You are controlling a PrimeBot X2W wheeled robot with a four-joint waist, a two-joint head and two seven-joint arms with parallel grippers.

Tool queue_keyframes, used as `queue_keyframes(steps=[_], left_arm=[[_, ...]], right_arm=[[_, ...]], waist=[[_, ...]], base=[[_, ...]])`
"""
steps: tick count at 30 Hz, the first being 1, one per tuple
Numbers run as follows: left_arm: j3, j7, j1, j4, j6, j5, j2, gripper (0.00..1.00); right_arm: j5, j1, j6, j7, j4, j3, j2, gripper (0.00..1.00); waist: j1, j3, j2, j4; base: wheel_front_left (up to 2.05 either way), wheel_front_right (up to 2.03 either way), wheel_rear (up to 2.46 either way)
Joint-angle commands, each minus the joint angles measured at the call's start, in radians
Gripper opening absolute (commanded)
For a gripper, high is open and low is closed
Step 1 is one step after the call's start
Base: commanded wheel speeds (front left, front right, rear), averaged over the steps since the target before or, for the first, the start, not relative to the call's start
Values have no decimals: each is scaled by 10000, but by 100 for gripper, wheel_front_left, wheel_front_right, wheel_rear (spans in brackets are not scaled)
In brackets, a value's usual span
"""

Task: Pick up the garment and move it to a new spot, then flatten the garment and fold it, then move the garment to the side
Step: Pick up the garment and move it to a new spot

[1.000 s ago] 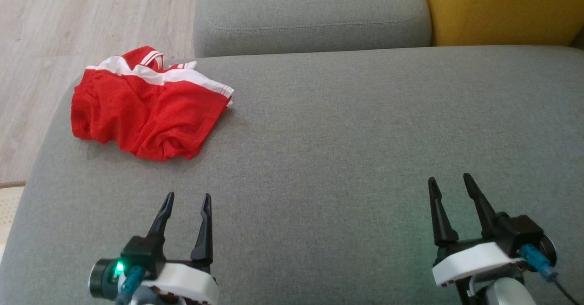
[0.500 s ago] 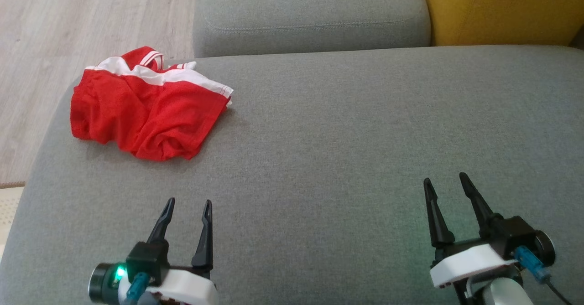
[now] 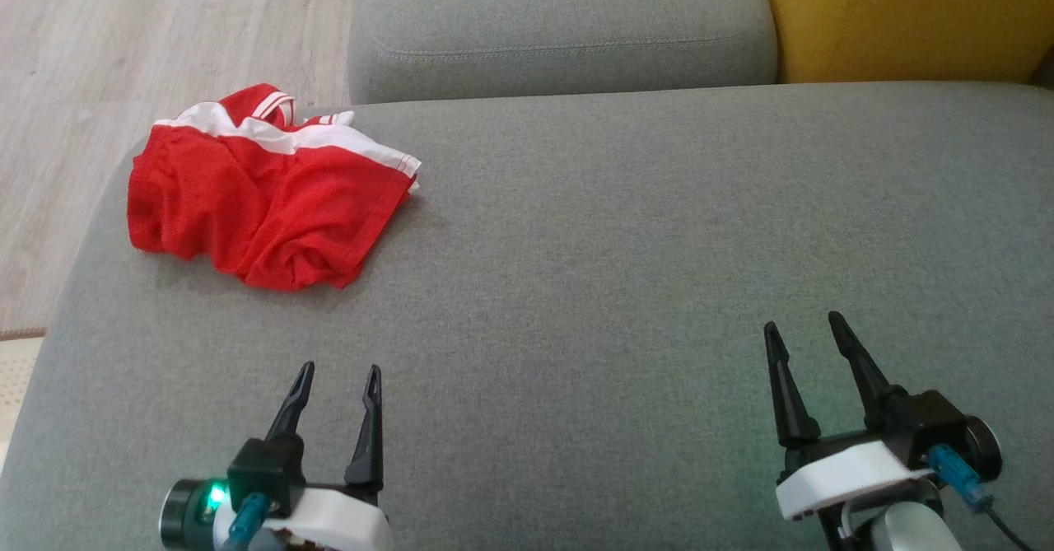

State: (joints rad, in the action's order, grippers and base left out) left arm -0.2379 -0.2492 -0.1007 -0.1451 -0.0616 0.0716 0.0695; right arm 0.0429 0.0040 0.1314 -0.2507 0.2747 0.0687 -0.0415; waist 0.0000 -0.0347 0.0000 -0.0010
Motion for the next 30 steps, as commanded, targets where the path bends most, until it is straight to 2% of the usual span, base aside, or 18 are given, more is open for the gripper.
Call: queue_keyframes(steps=[1,11,16,20,30], left_arm=[[426,-126,414,273,33,-29,16,100],[452,-126,393,294,22,-73,-12,100],[477,-126,481,355,20,-106,-19,100],[452,-126,558,398,46,-136,-23,100],[582,-126,584,583,72,-117,45,100]], right_arm=[[-14,-541,-7,-111,-344,276,-87,100],[-15,-510,-7,-111,-401,240,-87,100],[51,-488,-7,-111,-558,179,-87,100],[142,-427,-7,-111,-690,139,-87,100],[739,-380,-7,-111,-753,233,-87,100]], waist=[[0,1,0,1],[0,13,0,66],[0,44,0,506],[0,62,0,1283],[0,94,0,3946]], base=[[0,0,0],[0,0,0],[0,0,0],[0,0,0],[0,0,0]])
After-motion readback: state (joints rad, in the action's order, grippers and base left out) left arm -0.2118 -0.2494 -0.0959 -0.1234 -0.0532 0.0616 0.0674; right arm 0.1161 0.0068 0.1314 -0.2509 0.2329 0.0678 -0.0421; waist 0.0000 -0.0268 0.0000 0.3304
